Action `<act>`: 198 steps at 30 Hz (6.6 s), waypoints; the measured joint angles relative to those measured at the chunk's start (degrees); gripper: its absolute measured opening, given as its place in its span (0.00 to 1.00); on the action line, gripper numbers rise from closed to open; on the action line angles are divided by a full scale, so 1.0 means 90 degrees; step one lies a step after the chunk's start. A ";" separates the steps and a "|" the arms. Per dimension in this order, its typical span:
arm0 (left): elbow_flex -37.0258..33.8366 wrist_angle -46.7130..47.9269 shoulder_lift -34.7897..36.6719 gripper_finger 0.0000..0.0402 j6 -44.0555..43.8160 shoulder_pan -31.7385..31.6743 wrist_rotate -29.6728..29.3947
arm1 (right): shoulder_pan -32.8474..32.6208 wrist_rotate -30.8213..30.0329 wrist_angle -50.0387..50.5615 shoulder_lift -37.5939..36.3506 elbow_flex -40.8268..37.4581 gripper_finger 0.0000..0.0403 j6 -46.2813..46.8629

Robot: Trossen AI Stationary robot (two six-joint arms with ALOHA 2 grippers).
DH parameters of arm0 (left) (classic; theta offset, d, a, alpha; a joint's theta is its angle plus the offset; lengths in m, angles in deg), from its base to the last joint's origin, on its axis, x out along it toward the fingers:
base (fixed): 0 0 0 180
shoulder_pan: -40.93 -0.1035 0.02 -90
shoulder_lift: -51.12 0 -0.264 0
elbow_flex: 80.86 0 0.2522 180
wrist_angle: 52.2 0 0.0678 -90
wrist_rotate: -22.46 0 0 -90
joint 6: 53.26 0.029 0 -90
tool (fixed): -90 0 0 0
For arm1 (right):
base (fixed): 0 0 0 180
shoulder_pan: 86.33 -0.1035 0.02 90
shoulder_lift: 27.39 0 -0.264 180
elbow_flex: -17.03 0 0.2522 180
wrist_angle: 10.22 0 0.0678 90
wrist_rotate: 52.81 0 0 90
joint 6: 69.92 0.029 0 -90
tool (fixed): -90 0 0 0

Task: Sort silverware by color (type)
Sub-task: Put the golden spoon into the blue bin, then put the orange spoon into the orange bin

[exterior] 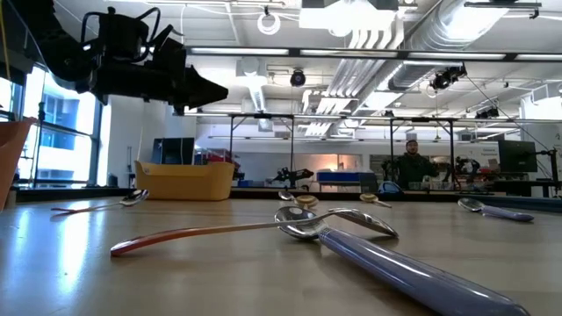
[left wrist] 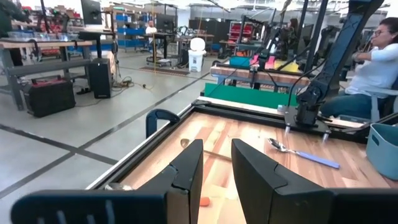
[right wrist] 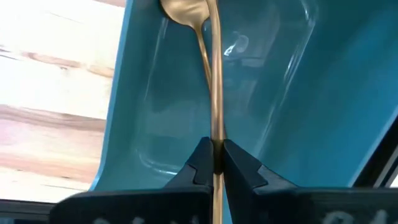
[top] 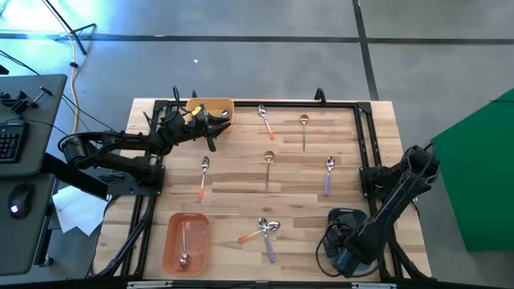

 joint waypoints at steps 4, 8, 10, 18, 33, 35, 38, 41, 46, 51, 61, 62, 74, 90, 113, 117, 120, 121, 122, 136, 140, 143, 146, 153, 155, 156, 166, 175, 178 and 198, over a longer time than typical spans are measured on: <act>0.0000 0.0214 0.0000 0.18 -0.0002 0.0002 0.0002 | 0.0000 -0.0065 0.0072 0.0030 0.0000 0.02 -0.0165; 0.0000 0.0582 0.0000 0.18 -0.0013 0.0005 0.0318 | 0.0000 -0.0343 0.0122 0.0030 0.0000 0.02 -0.0451; 0.0000 0.0761 0.0000 0.18 -0.0080 0.0007 0.0437 | 0.0000 -0.0380 0.0156 0.0030 0.0000 0.03 -0.0537; 0.0000 0.0993 -0.0002 0.18 -0.0063 0.0022 0.0559 | 0.0028 -0.0349 0.0102 0.0030 0.0001 0.10 -0.1052; 0.0015 0.0898 -0.0002 0.18 -0.0070 0.0111 0.1178 | 0.0368 -0.0458 0.0824 -0.0043 0.0012 0.11 -0.3241; 0.0017 0.0892 -0.0002 0.18 -0.0039 0.0141 0.1178 | 0.0376 -0.0727 0.0870 -0.0216 0.0012 0.03 -0.3566; 0.0017 0.0892 -0.0002 0.18 -0.0011 0.0188 0.1175 | 0.0376 -0.1336 0.0963 -0.0658 0.0012 0.03 -0.3739; 0.0017 0.0892 -0.0002 0.18 0.0002 0.0249 0.1176 | 0.0385 -0.2439 0.0960 -0.1125 0.0014 0.02 -0.3871; 0.0017 0.0915 -0.0002 0.18 0.0249 0.0362 0.1177 | 0.0785 -0.3715 0.0951 -0.1627 0.0012 0.01 -0.4803; 0.0116 0.0949 0.0000 0.18 0.0289 0.0427 0.1178 | 0.1611 -0.4186 0.0901 -0.1777 0.0012 0.00 -0.6271; 0.0925 0.2442 0.0000 0.18 0.1187 0.0485 0.1135 | 0.3937 -0.3011 -0.4390 -0.2200 -0.2067 0.00 -1.0838; 0.0946 0.2505 0.0000 0.18 0.1220 0.0494 0.1125 | 0.4190 -0.2773 -0.5153 -0.2238 -0.2395 0.00 -1.1337; 0.1152 0.4222 0.0000 0.15 0.1007 0.1224 0.0078 | 0.6617 -0.0834 -1.2122 -0.2280 -0.5395 0.00 -1.4457; 0.3001 0.7413 -0.0208 0.00 0.0001 0.4212 -0.2562 | 0.7159 -0.0478 -1.3700 -0.2284 -0.5918 0.00 -1.5178; 0.6462 0.9373 -0.3976 0.18 -0.2706 0.6809 -0.2850 | 0.6276 -0.1134 -1.3032 -0.2316 -0.5447 0.00 -1.4795; 0.6802 0.9384 -0.4512 0.29 -0.3081 0.6942 -0.2927 | 0.6173 -0.1222 -1.3065 -0.2316 -0.5447 0.00 -1.4822; 0.6976 0.9416 -0.4887 0.35 -0.3231 0.6955 -0.2978 | 0.6176 -0.1224 -1.3068 -0.2316 -0.5447 0.00 -1.4778; 0.6994 0.9421 -0.4970 0.36 -0.3307 0.6955 -0.3002 | 0.6176 -0.1225 -1.3070 -0.2316 -0.5447 0.00 -1.4760; 0.7009 0.9433 -0.5052 0.38 -0.3393 0.6951 -0.3025 | 0.6176 -0.1226 -1.3071 -0.2316 -0.5447 0.00 -1.4754; 0.6997 0.9413 -0.5315 0.29 -0.3422 0.6787 -0.2923 | 0.6176 -0.1225 -1.3022 -0.2316 -0.5450 0.00 -1.4755; 0.6855 0.9412 -0.5297 0.17 -0.3267 0.6739 -0.2857 | 0.6176 -0.1226 -1.3021 -0.2316 -0.5450 0.00 -1.4771; 0.6849 0.9462 -0.5289 0.06 -0.3054 0.6713 -0.2772 | 0.6176 -0.1227 -1.3021 -0.2316 -0.5450 0.00 -1.4816; 0.6910 0.9528 -0.5292 0.03 -0.2845 0.6675 -0.2725 | 0.6181 -0.1226 -1.3023 -0.2316 -0.5450 0.00 -1.4837; 0.7357 1.0148 -0.5092 0.02 -0.2171 0.6568 -0.2735 | 0.6186 -0.1227 -1.3022 -0.2316 -0.5452 0.00 -1.4871; 0.7530 1.0336 -0.4884 0.01 -0.2027 0.6550 -0.2757 | 0.6186 -0.1226 -1.3022 -0.2316 -0.5452 0.00 -1.4872; 0.7601 1.0448 -0.4762 0.01 -0.1947 0.6548 -0.2759 | 0.6185 -0.1227 -1.3020 -0.2316 -0.5452 0.00 -1.4871; 0.7896 1.2262 -0.3195 0.00 -0.3936 0.6973 -0.2462 | 0.6185 -0.1229 -1.2939 -0.2314 -0.5452 0.00 -1.4871; 0.7898 1.3257 -0.2361 0.00 -0.8213 0.8317 -0.2547 | 0.6183 -0.1229 -1.2864 -0.2314 -0.5452 0.00 -1.4824; 0.7894 1.3748 -0.2346 0.00 -0.9538 0.8858 -0.2631 | 0.6183 -0.1229 -1.2836 -0.2314 -0.5452 0.00 -1.4829; 0.5928 1.2823 -0.2344 0.00 -1.2279 1.0033 -0.2735 | 0.6195 -0.1239 -1.2831 -0.2314 -0.5452 0.00 -1.4941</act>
